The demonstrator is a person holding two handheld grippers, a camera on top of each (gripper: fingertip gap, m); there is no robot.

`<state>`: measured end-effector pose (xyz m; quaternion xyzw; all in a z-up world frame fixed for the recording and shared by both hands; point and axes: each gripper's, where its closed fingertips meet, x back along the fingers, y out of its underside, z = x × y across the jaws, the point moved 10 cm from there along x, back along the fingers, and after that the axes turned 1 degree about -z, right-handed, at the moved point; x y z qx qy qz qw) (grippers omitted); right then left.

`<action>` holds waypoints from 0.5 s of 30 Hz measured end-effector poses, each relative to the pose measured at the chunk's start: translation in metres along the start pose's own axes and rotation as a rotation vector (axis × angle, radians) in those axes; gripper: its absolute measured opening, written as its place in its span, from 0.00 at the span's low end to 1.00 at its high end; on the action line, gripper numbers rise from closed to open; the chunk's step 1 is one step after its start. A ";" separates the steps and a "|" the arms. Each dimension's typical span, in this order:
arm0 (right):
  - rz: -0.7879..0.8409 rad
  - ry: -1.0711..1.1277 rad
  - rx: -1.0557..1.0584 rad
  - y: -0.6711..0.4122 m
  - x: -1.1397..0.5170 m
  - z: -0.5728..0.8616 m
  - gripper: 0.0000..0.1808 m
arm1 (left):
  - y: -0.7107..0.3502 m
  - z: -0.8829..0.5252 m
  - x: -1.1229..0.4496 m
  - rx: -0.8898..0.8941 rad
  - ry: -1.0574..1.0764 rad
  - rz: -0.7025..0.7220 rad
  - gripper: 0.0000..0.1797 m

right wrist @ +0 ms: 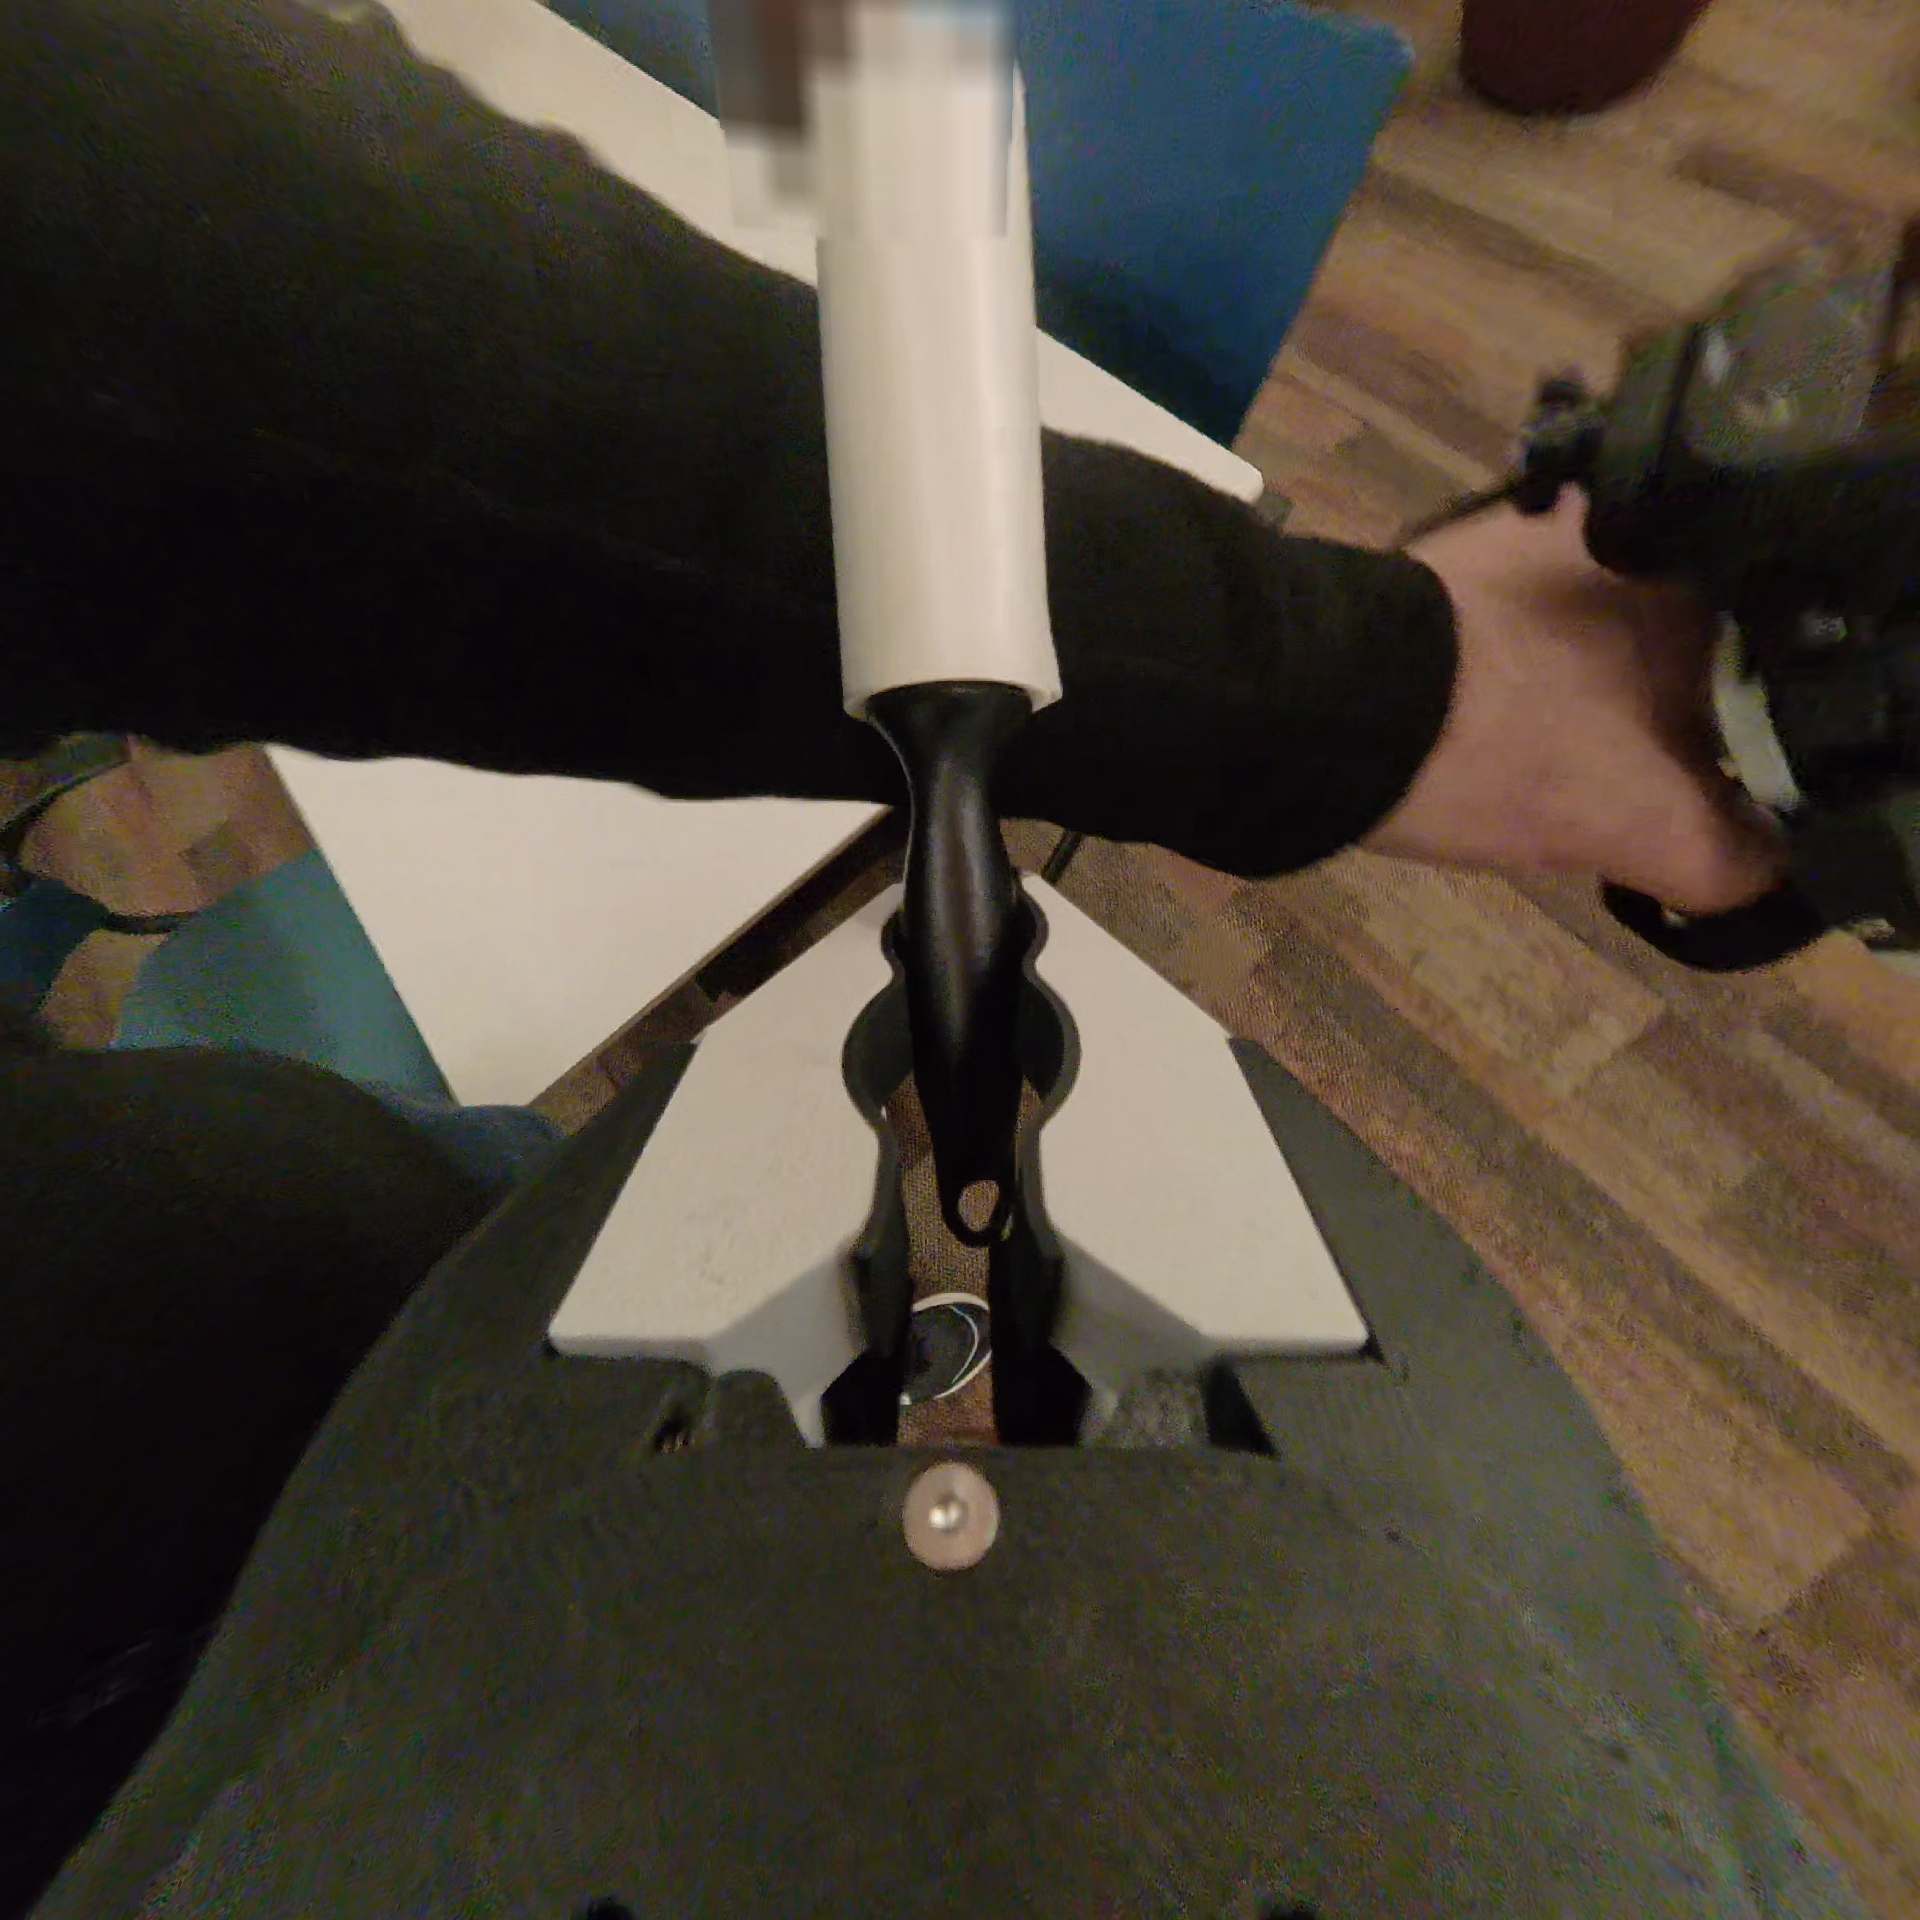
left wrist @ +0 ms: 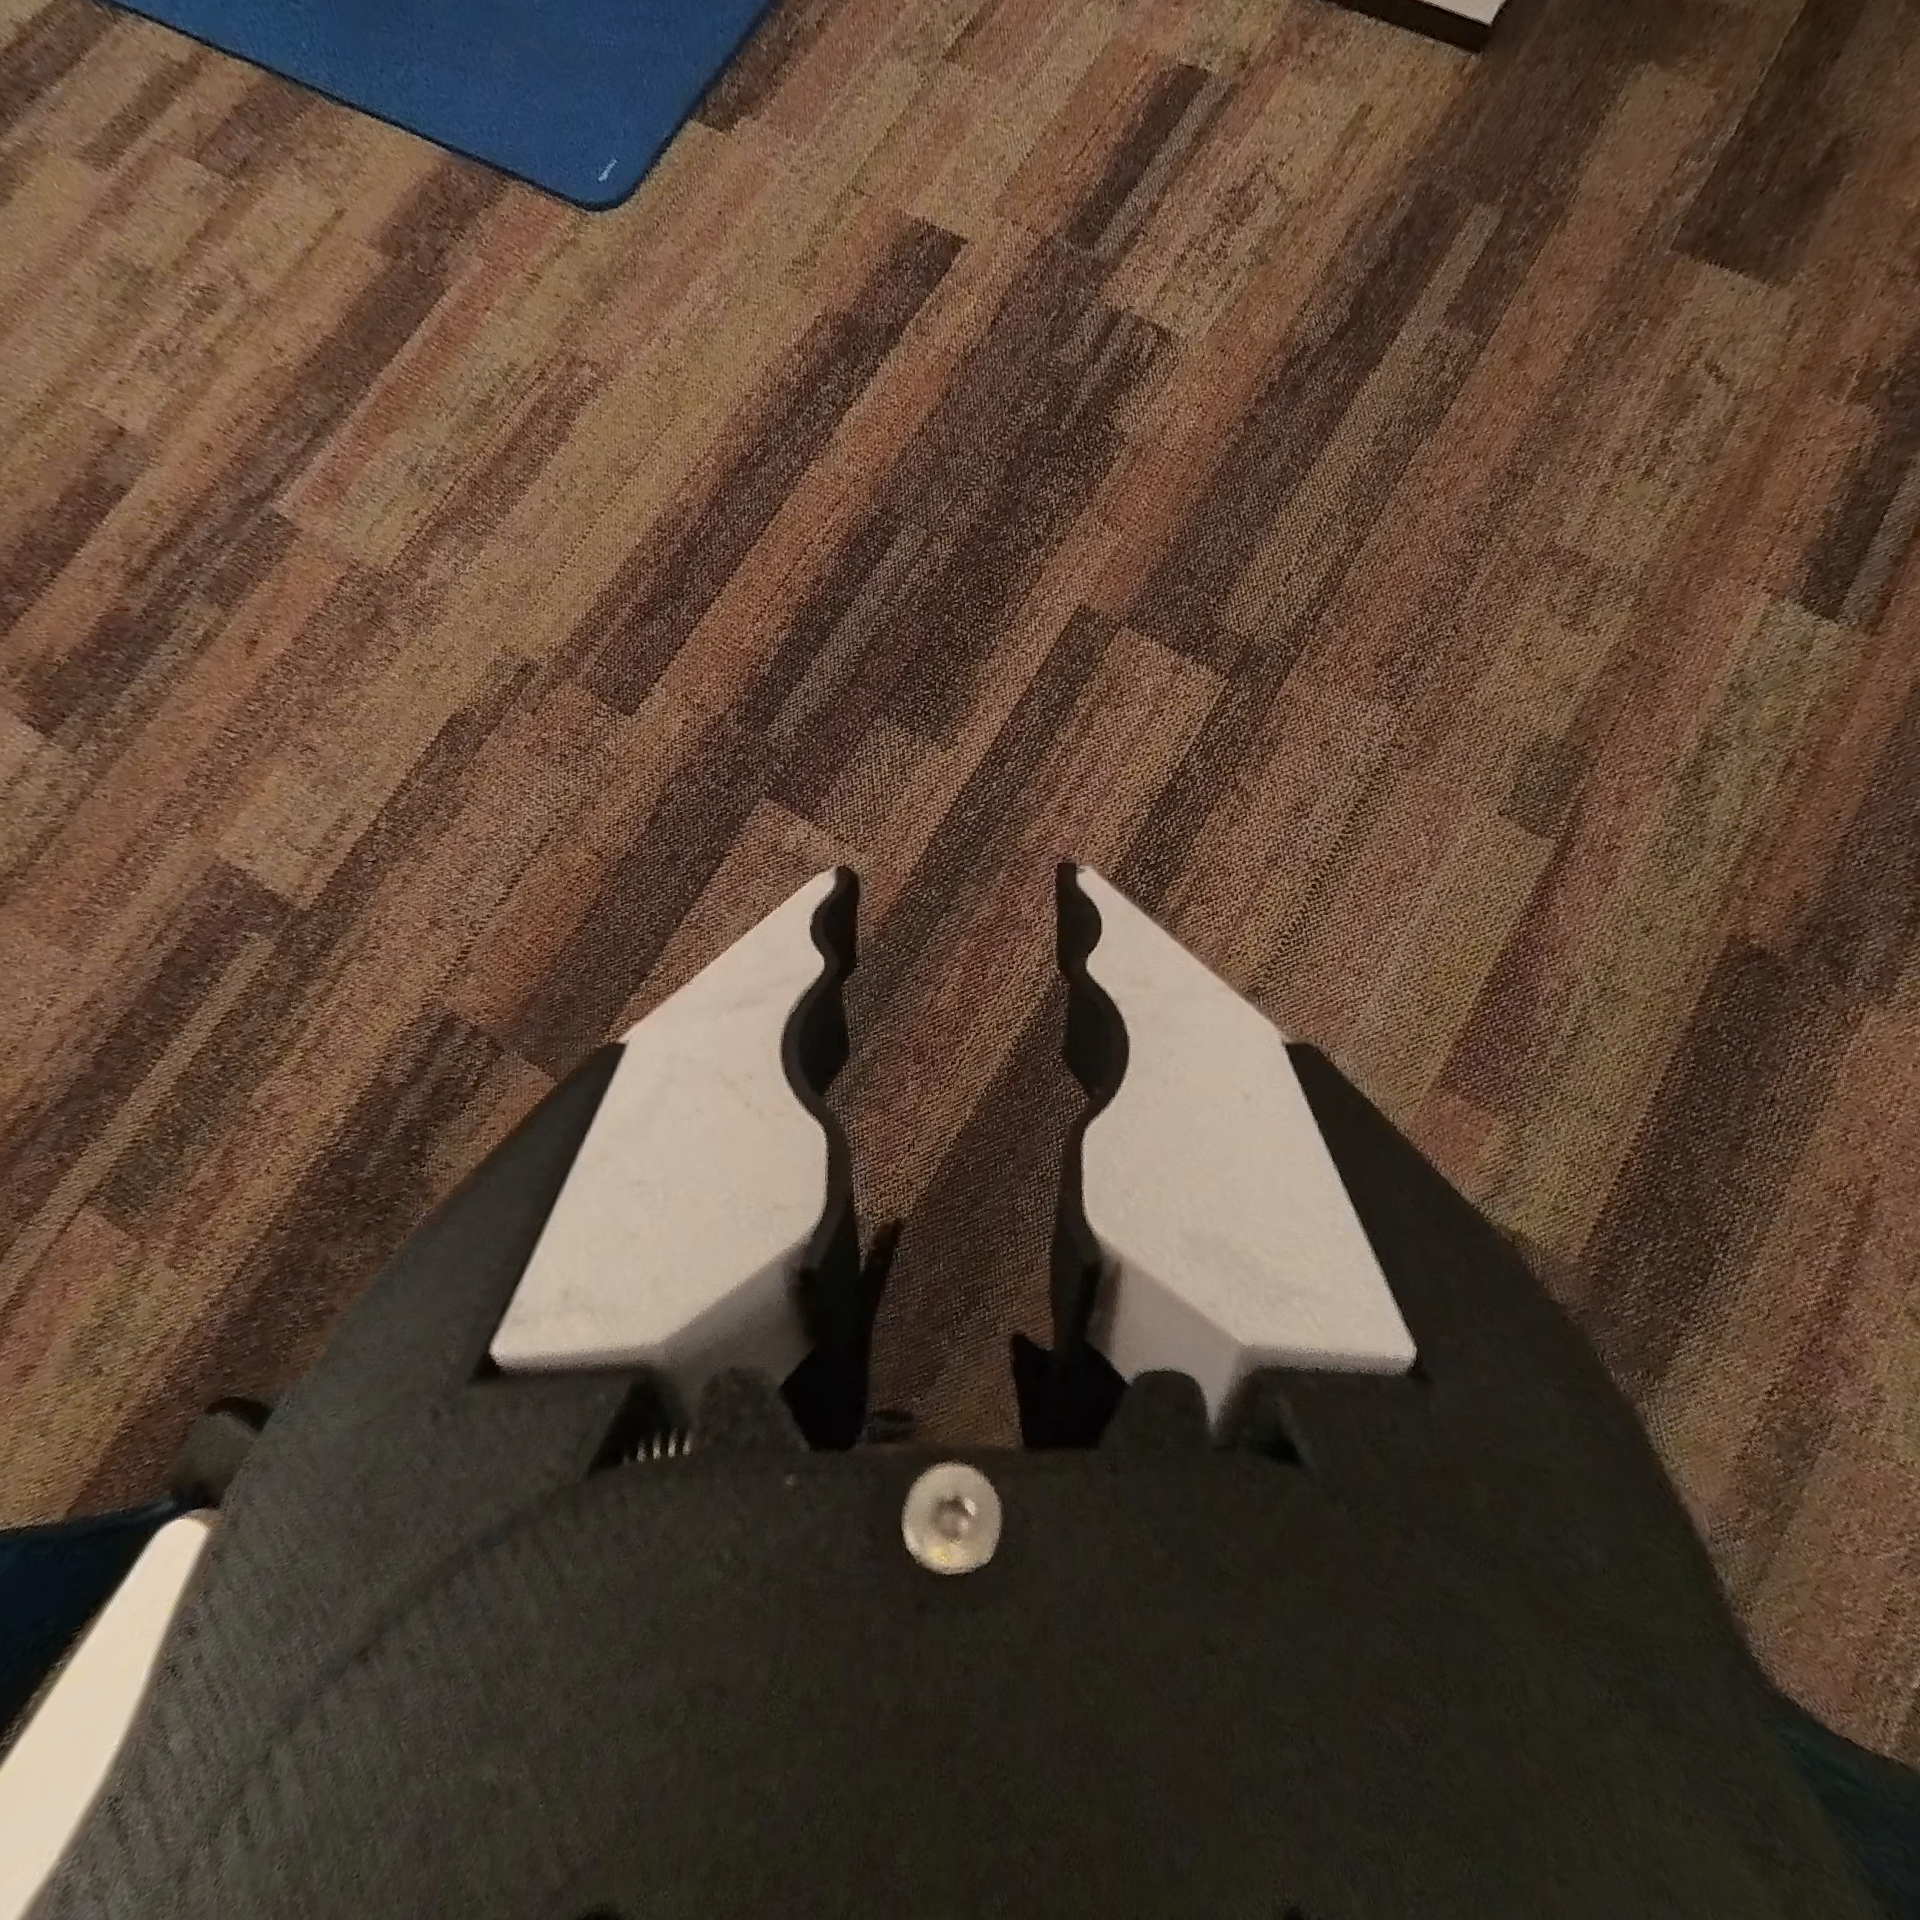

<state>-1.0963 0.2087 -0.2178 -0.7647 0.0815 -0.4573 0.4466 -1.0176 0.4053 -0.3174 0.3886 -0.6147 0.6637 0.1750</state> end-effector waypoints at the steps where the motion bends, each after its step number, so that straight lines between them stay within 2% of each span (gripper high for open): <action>1: -0.011 0.017 -0.033 0.005 -0.006 0.012 0.06 | 0.000 0.001 0.000 -0.012 0.007 -0.008 0.20; 5: -0.057 0.072 -0.088 0.011 -0.024 0.043 0.06 | 0.004 0.005 -0.003 -0.077 0.026 -0.075 0.21; 15: -0.066 0.060 0.095 -0.033 -0.015 -0.010 0.06 | 0.015 -0.016 0.003 -0.053 0.048 -0.099 0.23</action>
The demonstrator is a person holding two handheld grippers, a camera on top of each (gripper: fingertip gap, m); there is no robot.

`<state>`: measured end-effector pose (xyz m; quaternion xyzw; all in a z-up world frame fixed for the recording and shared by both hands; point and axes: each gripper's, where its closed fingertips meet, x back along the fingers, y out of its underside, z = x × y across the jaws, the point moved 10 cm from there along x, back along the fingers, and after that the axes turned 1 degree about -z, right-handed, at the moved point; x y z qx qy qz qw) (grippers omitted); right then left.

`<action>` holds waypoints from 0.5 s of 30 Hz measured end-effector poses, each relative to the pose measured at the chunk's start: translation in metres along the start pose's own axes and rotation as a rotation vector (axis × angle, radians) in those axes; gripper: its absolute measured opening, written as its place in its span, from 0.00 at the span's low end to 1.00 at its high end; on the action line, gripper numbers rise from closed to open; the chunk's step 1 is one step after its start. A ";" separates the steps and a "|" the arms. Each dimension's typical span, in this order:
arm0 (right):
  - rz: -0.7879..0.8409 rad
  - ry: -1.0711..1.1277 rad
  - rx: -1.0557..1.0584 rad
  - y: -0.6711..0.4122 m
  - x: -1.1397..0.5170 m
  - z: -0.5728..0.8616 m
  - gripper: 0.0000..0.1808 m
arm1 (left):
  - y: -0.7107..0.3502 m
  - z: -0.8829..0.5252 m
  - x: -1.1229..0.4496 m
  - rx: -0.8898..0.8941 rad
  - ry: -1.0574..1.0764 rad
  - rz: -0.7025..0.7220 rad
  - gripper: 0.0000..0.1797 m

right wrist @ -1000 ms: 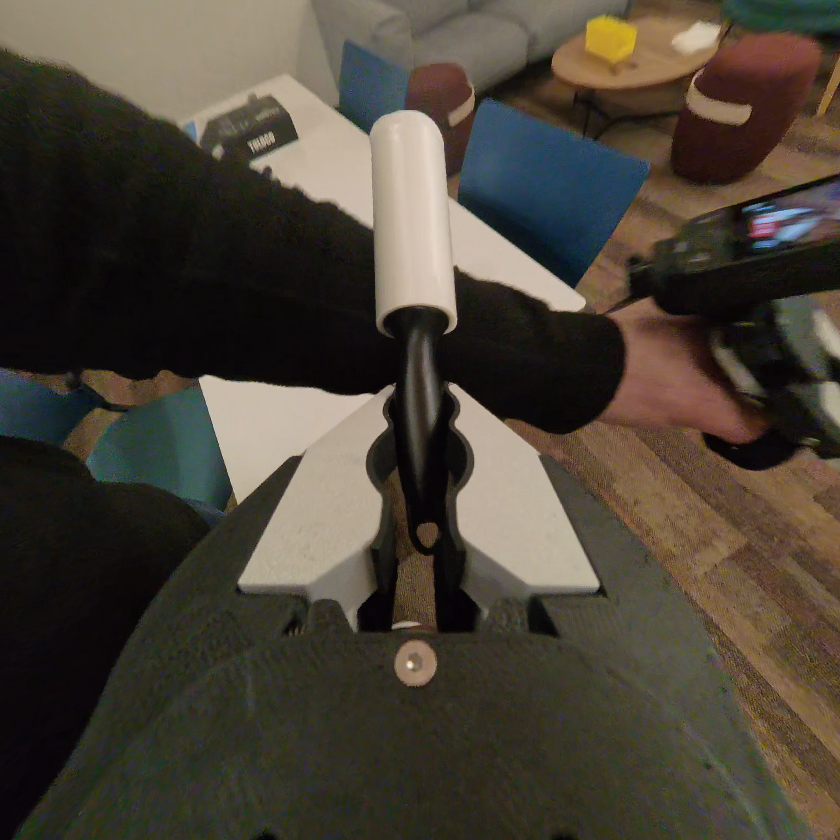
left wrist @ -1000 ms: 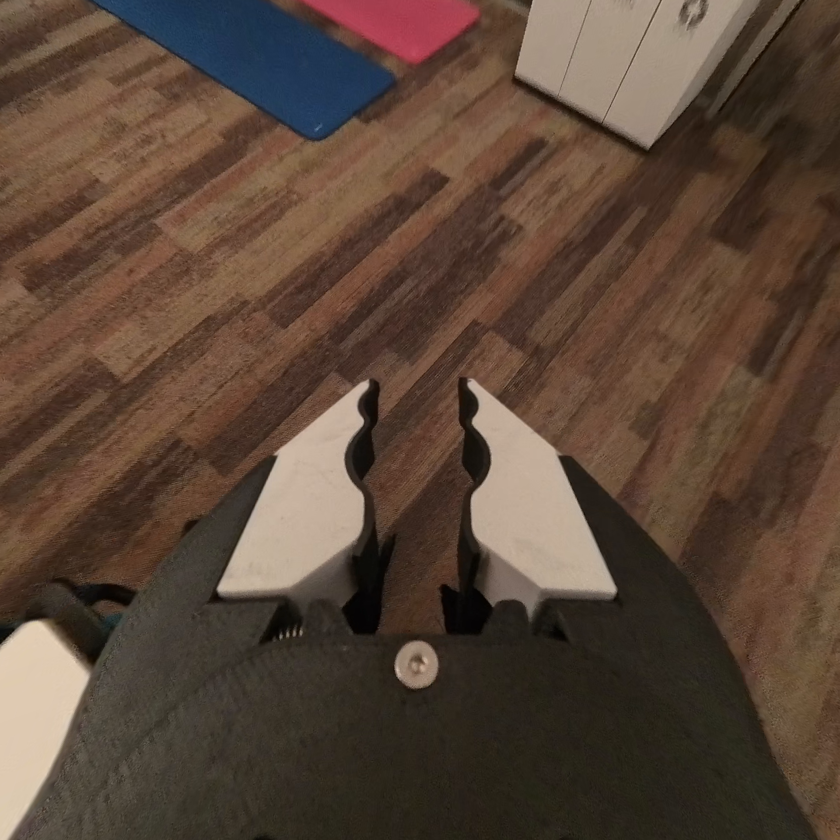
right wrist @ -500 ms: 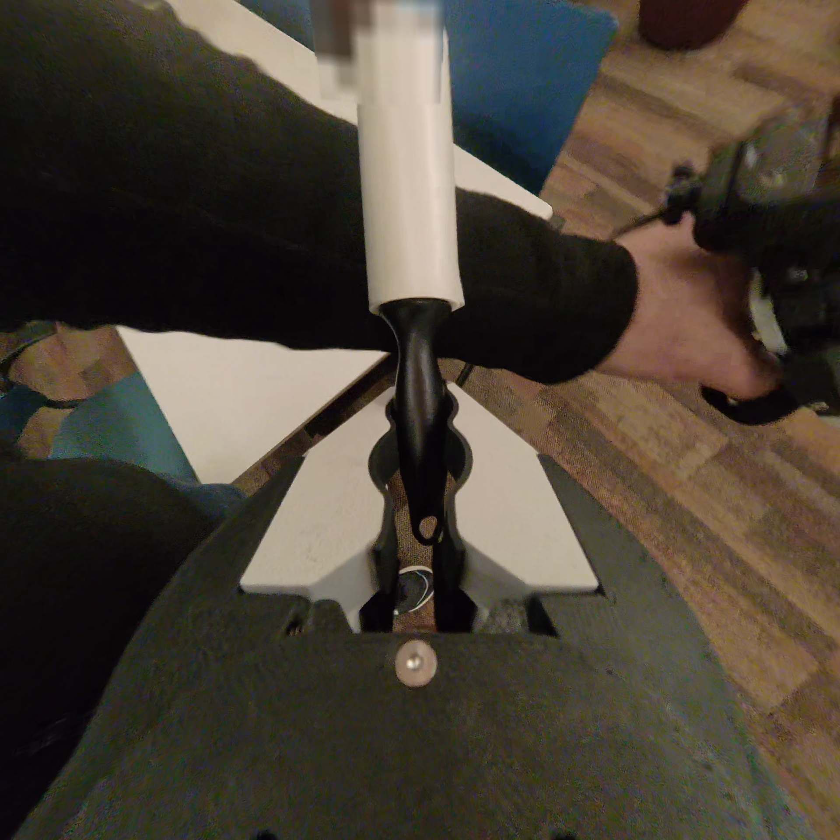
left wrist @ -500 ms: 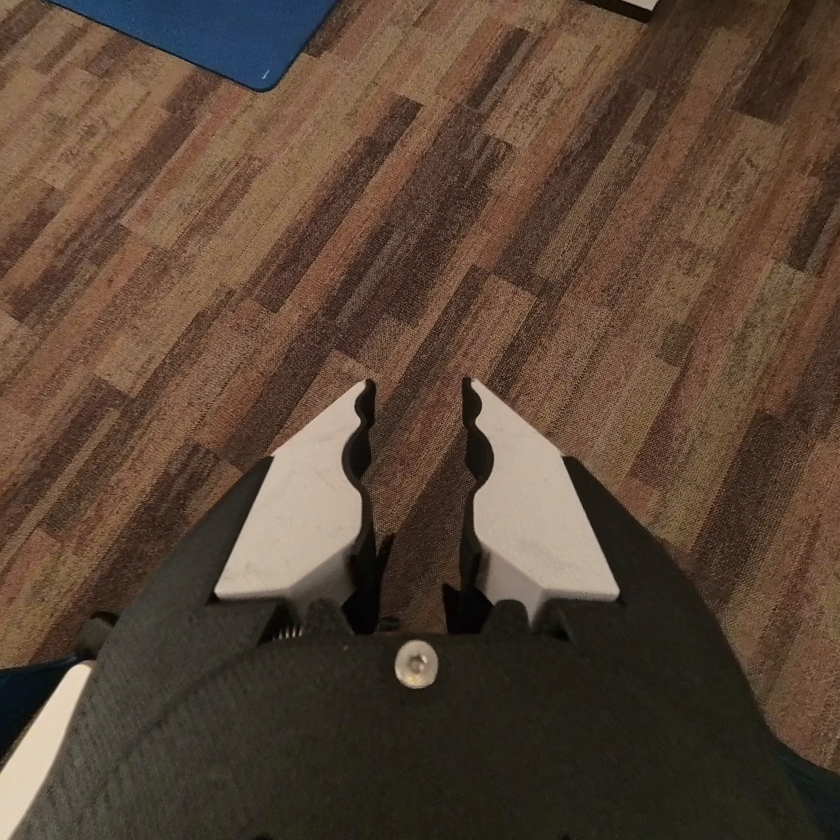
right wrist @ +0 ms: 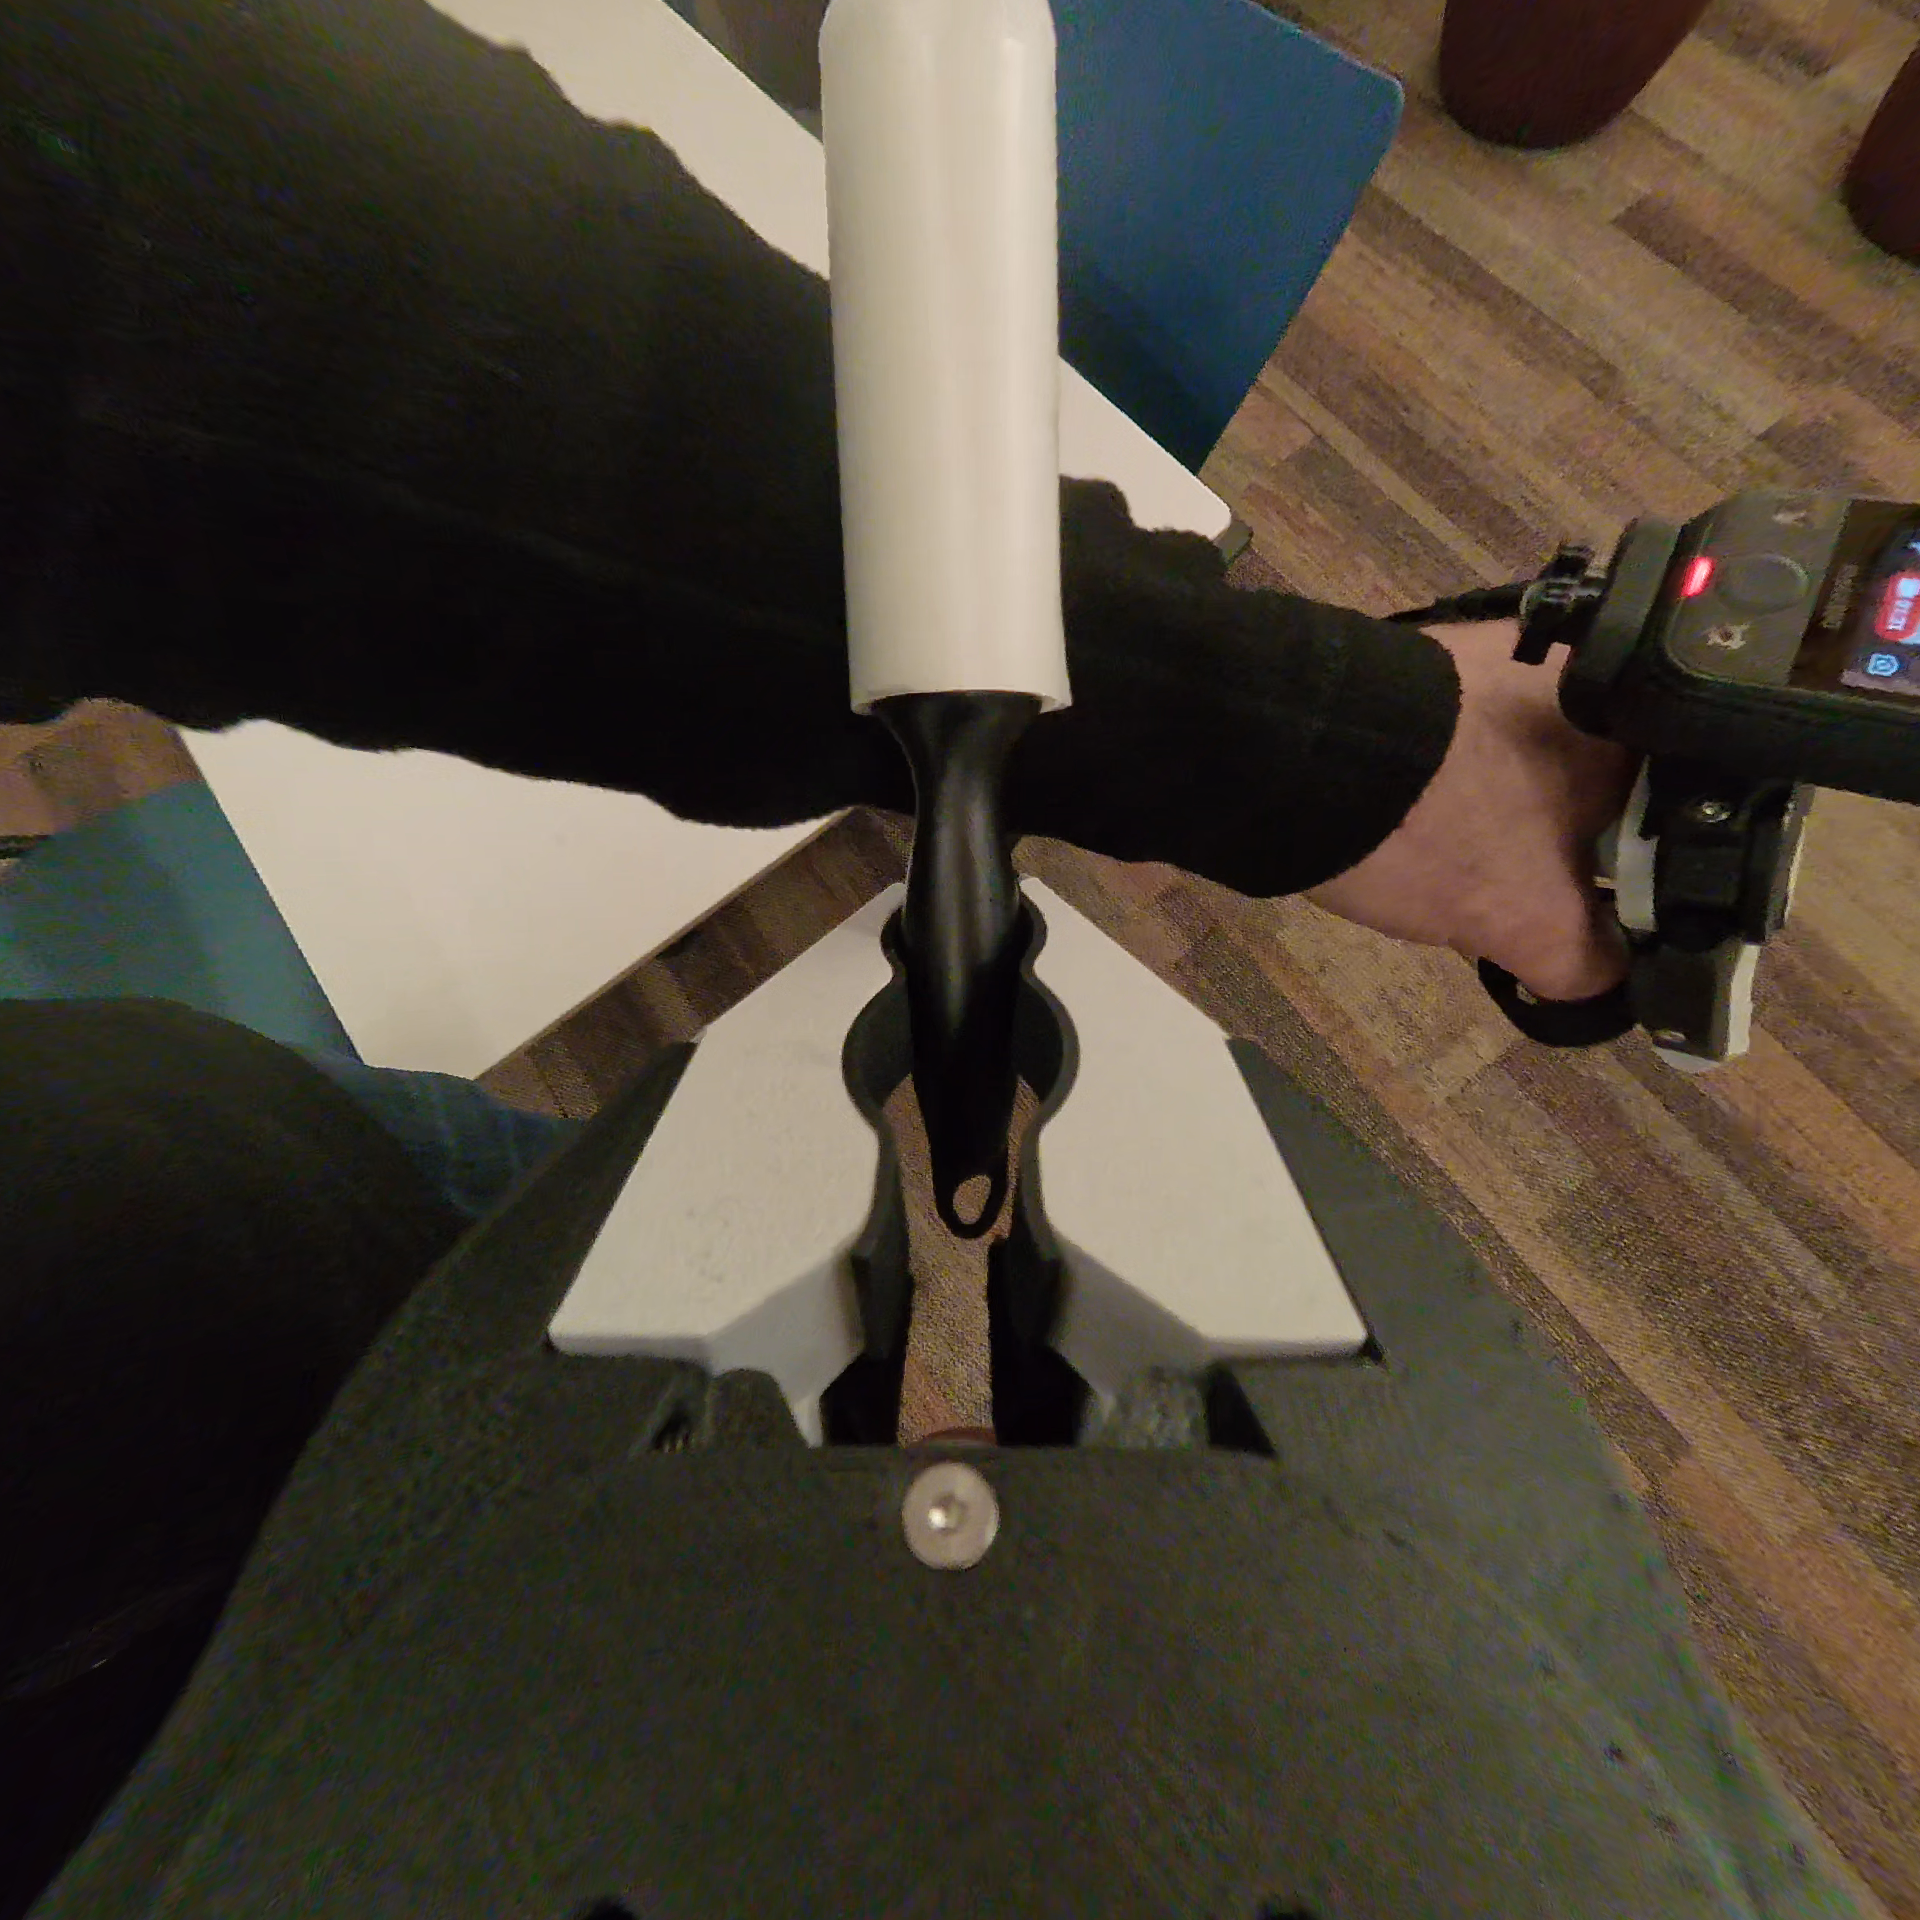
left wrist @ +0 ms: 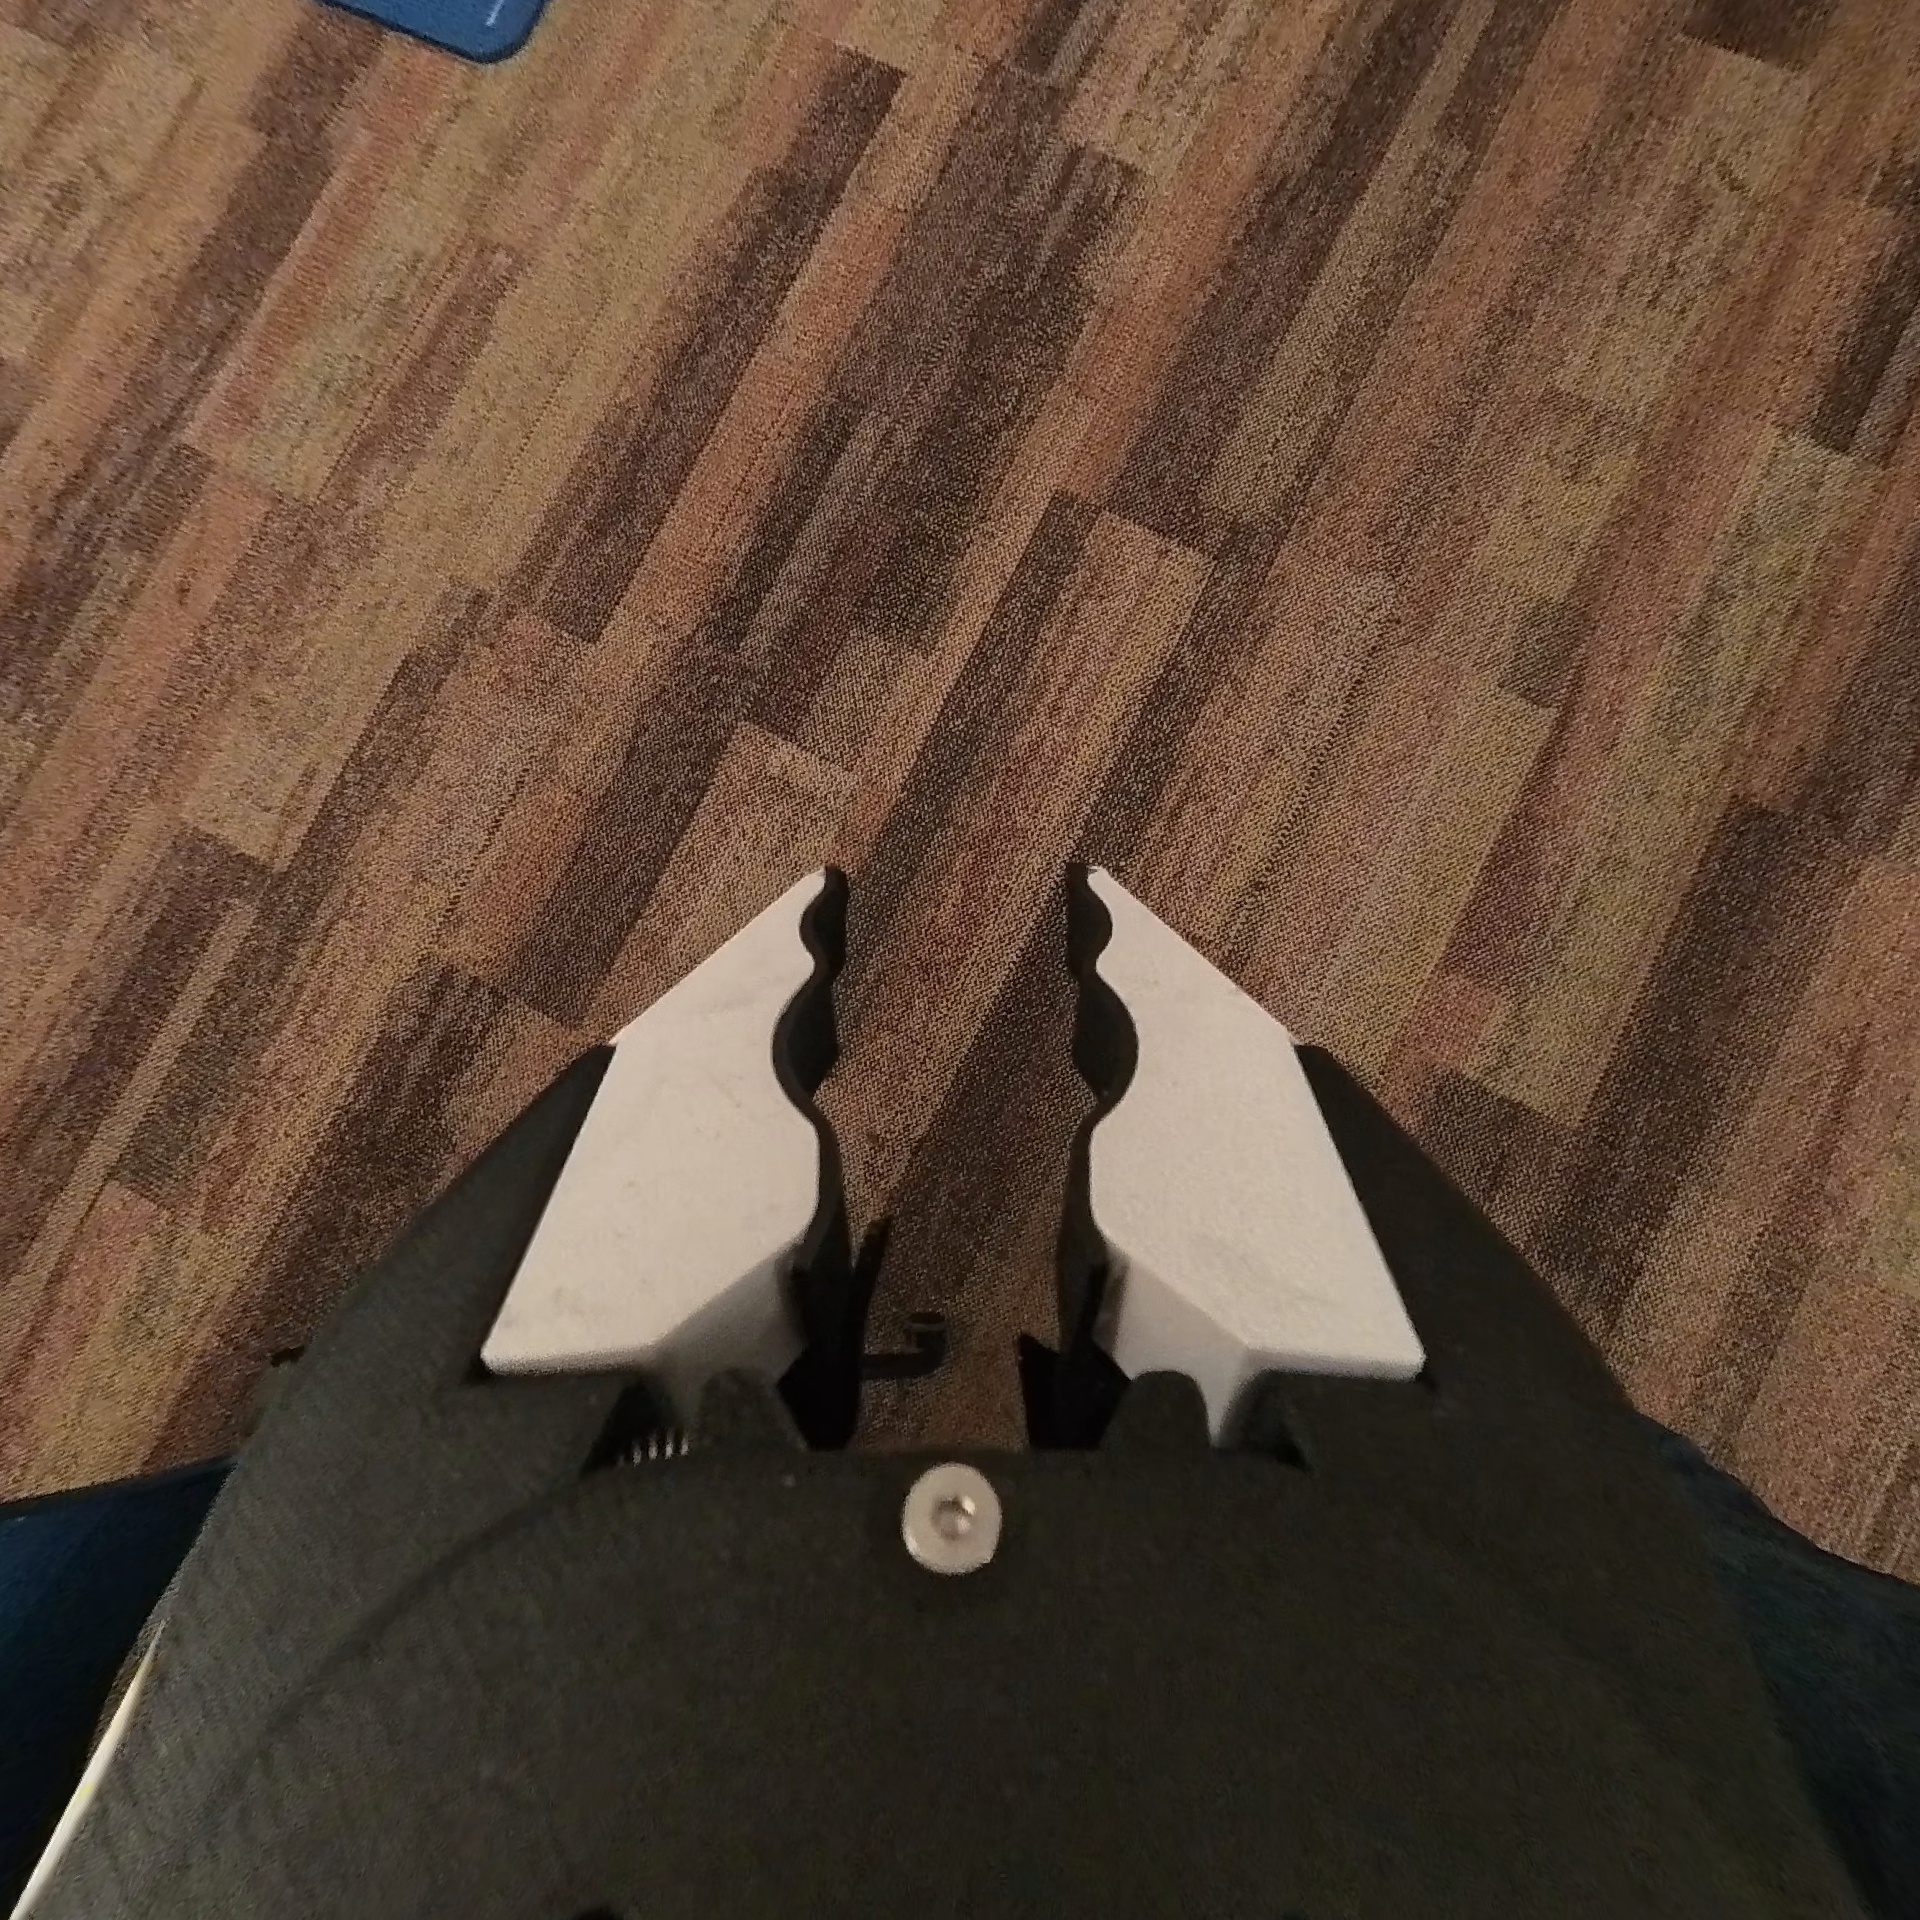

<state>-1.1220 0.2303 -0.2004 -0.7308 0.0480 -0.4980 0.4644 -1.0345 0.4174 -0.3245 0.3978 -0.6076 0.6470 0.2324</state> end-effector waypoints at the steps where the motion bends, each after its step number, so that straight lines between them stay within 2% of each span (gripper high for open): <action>1: 0.005 -0.007 0.003 -0.002 0.002 -0.003 0.06 | 0.001 -0.001 0.000 0.002 -0.002 -0.003 0.23; 11: -0.015 -0.052 0.188 -0.025 0.024 -0.059 0.06 | -0.001 -0.011 -0.002 -0.025 -0.040 -0.021 0.24; 15: -0.046 -0.026 0.162 -0.012 0.025 -0.041 0.06 | -0.004 -0.017 0.000 0.025 -0.070 0.011 0.24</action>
